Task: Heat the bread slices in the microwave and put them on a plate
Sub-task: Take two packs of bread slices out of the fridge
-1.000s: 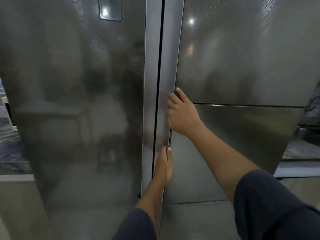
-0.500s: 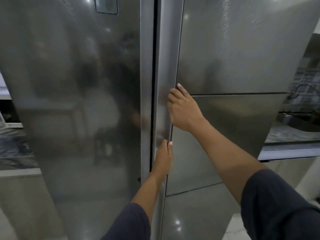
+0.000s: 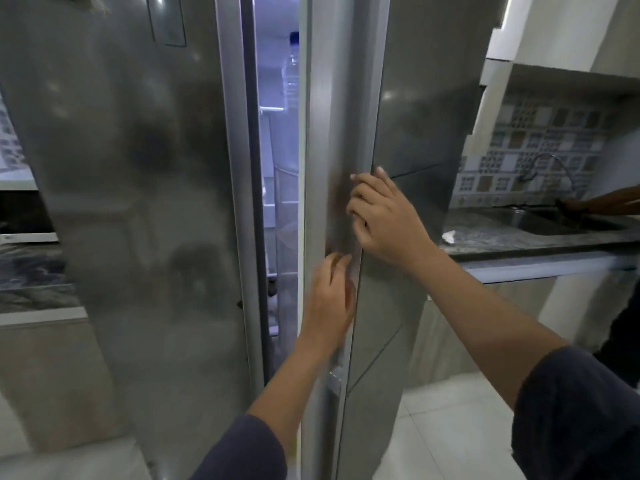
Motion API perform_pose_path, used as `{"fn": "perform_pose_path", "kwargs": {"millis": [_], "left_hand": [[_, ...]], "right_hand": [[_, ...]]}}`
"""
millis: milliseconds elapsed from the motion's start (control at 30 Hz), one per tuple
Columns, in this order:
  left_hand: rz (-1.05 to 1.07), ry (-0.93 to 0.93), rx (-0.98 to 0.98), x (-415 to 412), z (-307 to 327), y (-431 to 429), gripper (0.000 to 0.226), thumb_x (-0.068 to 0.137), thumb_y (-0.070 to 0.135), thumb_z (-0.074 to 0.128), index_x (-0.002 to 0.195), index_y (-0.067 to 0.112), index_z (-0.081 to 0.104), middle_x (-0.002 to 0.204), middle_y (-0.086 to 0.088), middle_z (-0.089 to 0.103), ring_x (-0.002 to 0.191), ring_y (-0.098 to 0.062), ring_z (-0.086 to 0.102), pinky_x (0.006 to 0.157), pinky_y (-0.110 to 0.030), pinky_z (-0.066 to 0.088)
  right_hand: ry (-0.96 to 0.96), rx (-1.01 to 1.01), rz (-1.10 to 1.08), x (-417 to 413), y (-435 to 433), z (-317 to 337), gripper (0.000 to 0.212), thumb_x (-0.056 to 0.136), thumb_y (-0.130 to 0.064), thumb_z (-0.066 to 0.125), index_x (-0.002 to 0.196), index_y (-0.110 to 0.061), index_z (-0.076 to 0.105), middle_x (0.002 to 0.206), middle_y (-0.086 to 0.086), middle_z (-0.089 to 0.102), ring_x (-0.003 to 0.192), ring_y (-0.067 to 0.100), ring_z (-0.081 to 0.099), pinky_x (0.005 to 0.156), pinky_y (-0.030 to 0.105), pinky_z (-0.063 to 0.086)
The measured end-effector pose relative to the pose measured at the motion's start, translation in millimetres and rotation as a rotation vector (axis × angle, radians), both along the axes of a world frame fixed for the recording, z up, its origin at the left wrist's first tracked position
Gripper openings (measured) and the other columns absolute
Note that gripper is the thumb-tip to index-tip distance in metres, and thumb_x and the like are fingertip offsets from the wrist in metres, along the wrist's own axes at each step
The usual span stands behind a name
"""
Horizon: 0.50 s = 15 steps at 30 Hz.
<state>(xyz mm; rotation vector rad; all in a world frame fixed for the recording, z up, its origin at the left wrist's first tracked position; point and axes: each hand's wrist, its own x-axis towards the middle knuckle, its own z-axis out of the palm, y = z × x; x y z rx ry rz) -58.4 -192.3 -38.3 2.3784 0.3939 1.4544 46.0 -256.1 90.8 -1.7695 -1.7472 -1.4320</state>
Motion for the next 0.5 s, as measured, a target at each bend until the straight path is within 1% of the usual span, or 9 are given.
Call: {"fn": "perform_pose_path", "kwargs": {"millis": [33,67,133,200,233,300,333,433,500], "left_hand": [[0.027,-0.050,0.085,-2,5,-6,0.037,0.090,0.013,0.049,0.127,0.007,0.047,0.124,-0.015,0.053,0.112,-0.024,0.053,0.097,-0.034,0.046],[0.048,-0.096,0.130,-2,12,-11,0.039,0.089,0.015,0.049,0.127,0.009,0.045,0.124,-0.014,0.052,0.113,-0.023,0.051,0.098,-0.032,0.043],[0.047,-0.165,0.141,-4,30,-25,0.043,0.088,0.016,0.048,0.129,0.012,0.040,0.128,-0.013,0.048,0.119,-0.021,0.044,0.104,-0.031,0.037],[0.024,-0.191,0.140,0,49,-38,0.042,0.092,0.020,0.044,0.132,0.012,0.037,0.132,-0.014,0.046,0.125,-0.022,0.040,0.107,-0.034,0.035],[0.009,-0.191,0.146,4,58,-42,0.043,0.093,0.022,0.042,0.134,0.012,0.036,0.135,-0.014,0.045,0.128,-0.023,0.038,0.108,-0.037,0.035],[-0.020,-0.183,0.190,14,74,-46,0.046,0.094,0.020,0.039,0.138,0.010,0.035,0.141,-0.014,0.041,0.134,-0.024,0.033,0.110,-0.042,0.033],[-0.029,-0.183,0.226,21,82,-46,0.047,0.094,0.018,0.040,0.139,0.010,0.035,0.143,-0.014,0.040,0.136,-0.024,0.031,0.111,-0.043,0.031],[-0.041,-0.183,0.332,38,101,-48,0.048,0.094,0.017,0.042,0.140,0.011,0.034,0.146,-0.014,0.039,0.139,-0.023,0.025,0.113,-0.041,0.027],[-0.048,-0.179,0.440,49,111,-48,0.048,0.093,0.016,0.043,0.140,0.011,0.036,0.146,-0.013,0.039,0.139,-0.023,0.025,0.113,-0.041,0.024]], "right_hand": [[0.057,0.054,0.045,-1,-11,-4,0.014,0.076,-0.007,0.055,0.085,-0.008,0.066,0.095,0.009,0.065,0.115,0.025,0.056,0.116,0.035,0.017],[0.118,0.117,0.091,-2,-22,-8,0.016,0.077,-0.006,0.055,0.088,-0.007,0.065,0.096,0.010,0.065,0.112,0.023,0.055,0.115,0.034,0.019],[0.229,0.241,0.161,-7,-47,-11,0.021,0.081,-0.006,0.053,0.099,-0.005,0.064,0.103,0.013,0.063,0.109,0.023,0.053,0.111,0.038,0.029],[0.329,0.313,0.221,-10,-73,-9,0.030,0.085,-0.008,0.052,0.114,-0.005,0.057,0.118,0.015,0.055,0.115,0.023,0.049,0.103,0.039,0.039],[0.370,0.340,0.238,-11,-83,-6,0.035,0.086,-0.008,0.052,0.121,-0.006,0.052,0.126,0.014,0.047,0.121,0.018,0.045,0.104,0.035,0.040],[0.431,0.418,0.227,-10,-100,-3,0.046,0.087,-0.006,0.054,0.131,-0.010,0.042,0.138,0.008,0.030,0.133,0.005,0.028,0.110,0.025,0.031],[0.464,0.468,0.209,-8,-107,-3,0.050,0.087,-0.006,0.054,0.134,-0.012,0.039,0.142,0.006,0.024,0.136,0.002,0.020,0.112,0.021,0.027],[0.584,0.609,0.112,0,-130,-3,0.055,0.091,-0.013,0.051,0.142,-0.017,0.030,0.151,0.002,0.010,0.143,0.013,0.012,0.115,0.025,0.022],[0.591,0.671,-0.001,7,-144,-5,0.059,0.093,-0.021,0.049,0.146,-0.017,0.024,0.156,0.007,0.004,0.146,0.018,0.005,0.118,0.030,0.017]]}}
